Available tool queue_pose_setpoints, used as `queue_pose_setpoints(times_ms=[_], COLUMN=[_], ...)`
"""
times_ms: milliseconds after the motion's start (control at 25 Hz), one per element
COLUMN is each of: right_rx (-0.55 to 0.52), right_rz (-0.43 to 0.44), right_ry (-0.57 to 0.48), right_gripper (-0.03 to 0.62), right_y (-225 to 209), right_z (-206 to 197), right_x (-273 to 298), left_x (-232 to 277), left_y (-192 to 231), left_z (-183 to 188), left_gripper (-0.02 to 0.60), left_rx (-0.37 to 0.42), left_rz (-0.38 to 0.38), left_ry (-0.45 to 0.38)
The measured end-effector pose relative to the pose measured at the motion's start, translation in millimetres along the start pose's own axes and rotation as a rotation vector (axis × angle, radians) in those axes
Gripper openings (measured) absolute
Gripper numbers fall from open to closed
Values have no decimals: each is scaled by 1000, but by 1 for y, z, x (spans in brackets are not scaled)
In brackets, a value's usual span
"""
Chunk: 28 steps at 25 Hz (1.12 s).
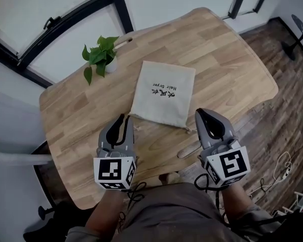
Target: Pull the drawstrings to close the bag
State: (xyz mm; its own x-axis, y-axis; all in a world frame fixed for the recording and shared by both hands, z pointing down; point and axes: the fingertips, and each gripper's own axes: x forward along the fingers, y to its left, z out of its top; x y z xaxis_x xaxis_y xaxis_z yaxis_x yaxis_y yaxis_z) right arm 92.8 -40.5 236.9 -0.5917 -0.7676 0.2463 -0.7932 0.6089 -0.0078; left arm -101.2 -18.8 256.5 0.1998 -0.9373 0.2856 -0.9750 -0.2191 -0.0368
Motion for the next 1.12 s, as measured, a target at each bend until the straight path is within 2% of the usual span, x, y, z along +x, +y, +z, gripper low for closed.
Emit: queue_pose_setpoints(times_ms=[280, 560, 720, 760, 840, 1000, 1120], right_rx=[36, 83, 96, 99, 92, 77, 54], right_rz=[13, 47, 33, 29, 23, 51, 99], right_ry=[122, 233, 294, 307, 332, 405, 401], right_gripper=[56, 152, 158, 164, 180, 189, 193], right_y=[0, 4, 1, 0, -1, 1, 5], right_z=[-58, -125, -151, -156, -164, -186, -193], right_x=[33, 48, 46, 44, 42, 37, 42], left_x=[40, 66, 71, 71, 72, 72, 71], left_y=[21, 35, 40, 41, 45, 58, 62], left_z=[-73, -141, -169, -175, -182, -182, -183], left_gripper=[149, 158, 155, 133, 5, 3, 3], left_rx=[-12, -35, -64, -72, -85, -55, -10], left_rz=[-74, -156, -184, -186, -183, -168, -161], left_ry=[166, 312, 389, 405, 424, 451, 467])
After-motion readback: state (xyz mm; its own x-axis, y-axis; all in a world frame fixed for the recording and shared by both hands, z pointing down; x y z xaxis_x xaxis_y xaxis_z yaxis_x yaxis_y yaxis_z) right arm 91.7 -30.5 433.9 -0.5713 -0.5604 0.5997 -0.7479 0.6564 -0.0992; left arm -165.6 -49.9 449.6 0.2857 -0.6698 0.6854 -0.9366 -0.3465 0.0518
